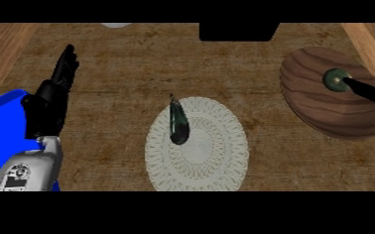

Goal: Pick the squash from the placemat and place it in the bowl

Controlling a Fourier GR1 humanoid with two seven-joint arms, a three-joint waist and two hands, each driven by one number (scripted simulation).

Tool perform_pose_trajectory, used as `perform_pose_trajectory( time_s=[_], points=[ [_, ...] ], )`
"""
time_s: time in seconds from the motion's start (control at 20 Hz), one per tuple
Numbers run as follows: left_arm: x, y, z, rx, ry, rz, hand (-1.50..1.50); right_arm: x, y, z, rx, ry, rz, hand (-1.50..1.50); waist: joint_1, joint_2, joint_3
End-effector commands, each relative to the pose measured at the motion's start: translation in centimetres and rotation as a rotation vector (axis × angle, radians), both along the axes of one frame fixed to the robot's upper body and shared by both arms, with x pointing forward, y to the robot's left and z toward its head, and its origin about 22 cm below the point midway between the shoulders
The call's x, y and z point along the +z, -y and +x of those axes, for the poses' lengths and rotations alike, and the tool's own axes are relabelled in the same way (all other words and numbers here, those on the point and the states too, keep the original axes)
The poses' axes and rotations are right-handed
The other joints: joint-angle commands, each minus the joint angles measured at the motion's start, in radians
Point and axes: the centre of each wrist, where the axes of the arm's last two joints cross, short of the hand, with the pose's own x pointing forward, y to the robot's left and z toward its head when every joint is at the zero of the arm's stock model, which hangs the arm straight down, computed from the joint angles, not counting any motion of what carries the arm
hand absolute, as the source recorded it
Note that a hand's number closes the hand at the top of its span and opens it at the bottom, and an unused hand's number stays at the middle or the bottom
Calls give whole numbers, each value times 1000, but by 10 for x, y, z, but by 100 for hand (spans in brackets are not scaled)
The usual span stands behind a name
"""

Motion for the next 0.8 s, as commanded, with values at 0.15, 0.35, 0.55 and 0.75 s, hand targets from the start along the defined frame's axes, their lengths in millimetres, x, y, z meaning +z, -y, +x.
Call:
perform_pose_trajectory(
  time_s=[0.15,0.35,0.55,0.75],
  points=[
    [-7,-16,6,35,-1,6,0,-1,18,-51,74,95,102,-150,-41,-12,-3],
    [0,-18,3,56,-3,14,0,-1,14,-93,158,149,117,-150,-38,-12,-3],
    [-9,-13,-11,28,-10,-14,0,-28,-5,-150,173,124,104,-150,-26,-9,-2],
    [-4,2,-6,21,6,3,0,-19,-27,-175,207,142,115,-150,-18,-5,-2]
  ],
)
